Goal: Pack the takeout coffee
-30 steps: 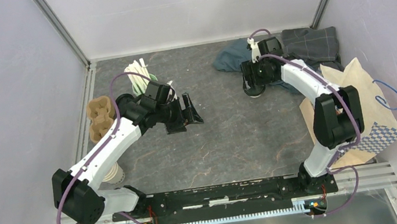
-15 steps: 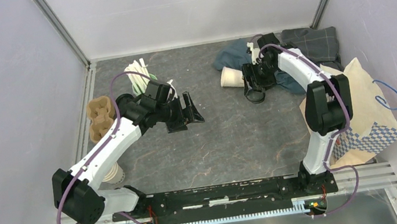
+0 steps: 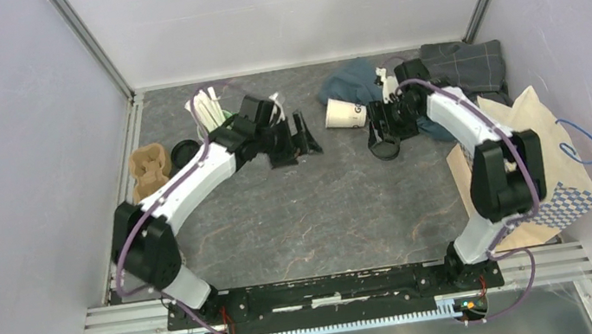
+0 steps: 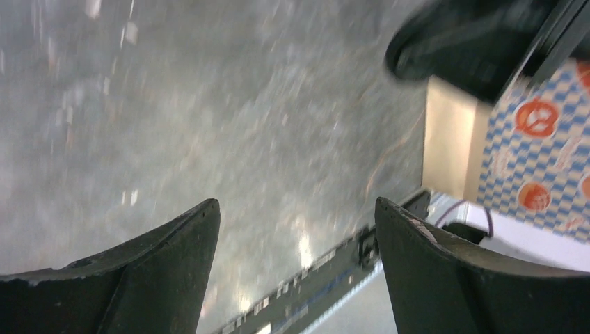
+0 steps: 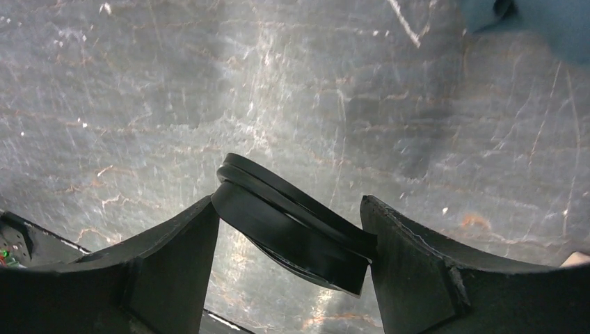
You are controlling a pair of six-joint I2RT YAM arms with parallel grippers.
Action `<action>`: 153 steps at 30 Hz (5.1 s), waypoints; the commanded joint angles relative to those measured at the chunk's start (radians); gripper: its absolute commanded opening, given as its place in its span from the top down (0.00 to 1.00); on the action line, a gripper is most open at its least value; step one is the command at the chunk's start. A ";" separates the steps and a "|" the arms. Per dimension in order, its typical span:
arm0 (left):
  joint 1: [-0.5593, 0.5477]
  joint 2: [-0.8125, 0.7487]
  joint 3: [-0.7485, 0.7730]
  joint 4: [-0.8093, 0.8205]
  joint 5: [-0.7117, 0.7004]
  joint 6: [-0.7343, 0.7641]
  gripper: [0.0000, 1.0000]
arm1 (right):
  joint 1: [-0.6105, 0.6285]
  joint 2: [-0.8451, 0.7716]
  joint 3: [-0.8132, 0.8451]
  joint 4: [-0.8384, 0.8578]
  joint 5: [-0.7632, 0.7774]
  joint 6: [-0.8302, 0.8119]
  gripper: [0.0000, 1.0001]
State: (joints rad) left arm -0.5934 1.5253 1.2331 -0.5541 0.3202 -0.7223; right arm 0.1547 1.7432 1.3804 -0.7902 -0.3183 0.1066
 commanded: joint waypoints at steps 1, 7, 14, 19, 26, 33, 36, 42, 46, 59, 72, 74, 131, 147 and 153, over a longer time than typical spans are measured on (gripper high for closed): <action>-0.002 0.178 0.223 0.252 -0.059 0.101 0.12 | -0.004 -0.198 -0.146 0.114 -0.042 0.000 0.22; 0.006 0.501 0.519 0.221 -0.143 0.169 0.11 | -0.004 -0.339 -0.222 0.122 -0.075 0.027 0.22; 0.028 0.741 0.694 0.293 -0.037 0.142 0.13 | -0.003 -0.420 -0.232 0.078 -0.063 0.007 0.21; 0.049 0.838 0.724 0.371 0.098 0.068 0.27 | -0.004 -0.445 -0.278 0.077 -0.059 0.000 0.21; 0.051 0.781 0.601 0.595 0.167 -0.078 0.89 | -0.004 -0.440 -0.252 0.081 -0.076 0.006 0.22; -0.020 0.623 0.724 0.057 -0.108 0.218 0.98 | -0.003 -0.445 -0.240 0.077 -0.045 0.004 0.21; -0.095 0.588 0.799 -0.229 -0.281 0.285 0.98 | -0.002 -0.445 -0.237 0.058 -0.004 -0.010 0.21; -0.295 0.536 0.725 -0.475 -0.533 0.315 0.98 | 0.019 -0.441 -0.232 0.051 0.021 -0.029 0.21; -0.366 0.496 0.637 -0.466 -0.564 0.270 0.98 | 0.037 -0.439 -0.239 0.054 0.023 -0.031 0.21; -0.460 0.472 0.617 -0.466 -0.583 0.265 0.56 | 0.081 -0.439 -0.250 0.028 0.026 -0.031 0.21; -0.304 0.040 0.414 -0.386 -0.384 0.210 0.19 | 0.262 -0.287 -0.135 0.019 -0.156 0.050 0.19; -0.222 -0.056 0.295 -0.324 -0.330 0.181 0.17 | 0.301 -0.233 -0.089 0.018 -0.166 0.075 0.19; -0.004 -0.249 -0.091 -0.093 -0.039 0.095 0.14 | 0.473 0.051 0.244 -0.172 0.013 0.102 0.02; -0.026 -0.099 0.018 -0.183 -0.387 0.246 0.22 | 0.413 -0.164 0.168 -0.073 0.059 0.122 0.05; -0.051 0.076 0.090 -0.122 -0.479 0.359 0.28 | 0.283 -0.345 -0.030 -0.018 0.035 0.112 0.05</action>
State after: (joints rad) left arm -0.6342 1.4998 1.2491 -0.7082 -0.0433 -0.4911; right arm 0.5133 1.5005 1.4391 -0.8543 -0.2855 0.2131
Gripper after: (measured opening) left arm 0.762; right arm 0.953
